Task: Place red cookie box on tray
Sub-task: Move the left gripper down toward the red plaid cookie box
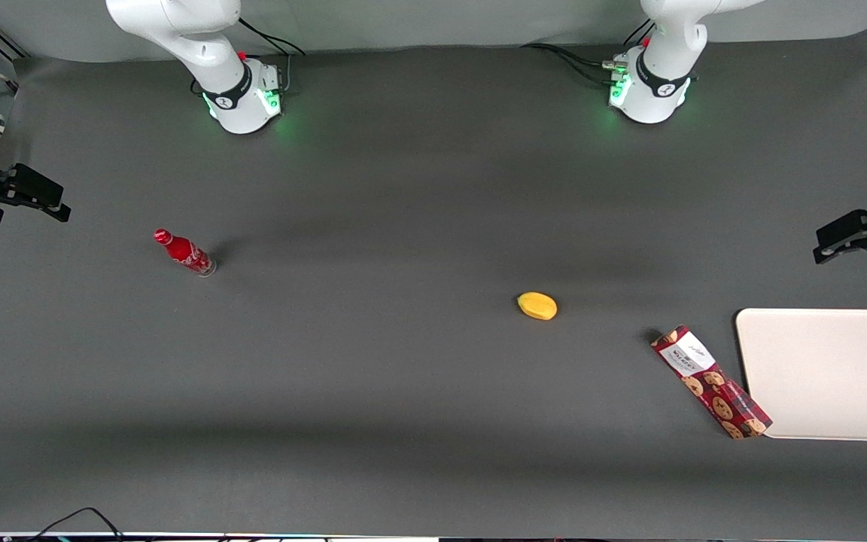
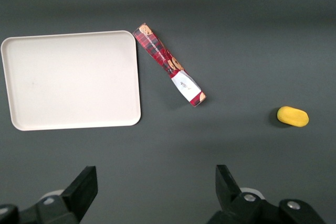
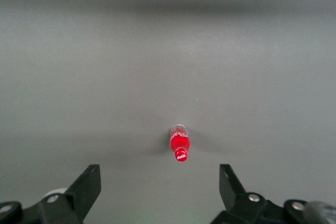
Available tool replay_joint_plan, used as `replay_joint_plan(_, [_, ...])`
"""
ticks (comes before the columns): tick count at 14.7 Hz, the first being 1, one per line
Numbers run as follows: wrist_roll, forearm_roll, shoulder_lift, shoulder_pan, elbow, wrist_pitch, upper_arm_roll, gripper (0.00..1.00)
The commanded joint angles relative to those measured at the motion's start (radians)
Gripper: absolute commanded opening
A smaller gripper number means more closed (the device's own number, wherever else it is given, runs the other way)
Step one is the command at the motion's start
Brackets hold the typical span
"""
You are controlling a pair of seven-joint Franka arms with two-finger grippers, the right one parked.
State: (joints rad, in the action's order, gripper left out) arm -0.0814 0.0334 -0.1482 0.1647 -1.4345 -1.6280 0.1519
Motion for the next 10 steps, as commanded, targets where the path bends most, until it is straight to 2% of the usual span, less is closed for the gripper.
replay_joint_plan(1, [-0.014,0.017,-0.004,-0.002,-0.012,-0.03,0.003,1.0])
replay_joint_plan(6, [0.024,0.005,-0.077,-0.002,-0.029,-0.049,0.002,1.0])
replay_joint_plan(10, [0.418,-0.009,-0.221,-0.002,-0.024,-0.148,-0.006,1.0])
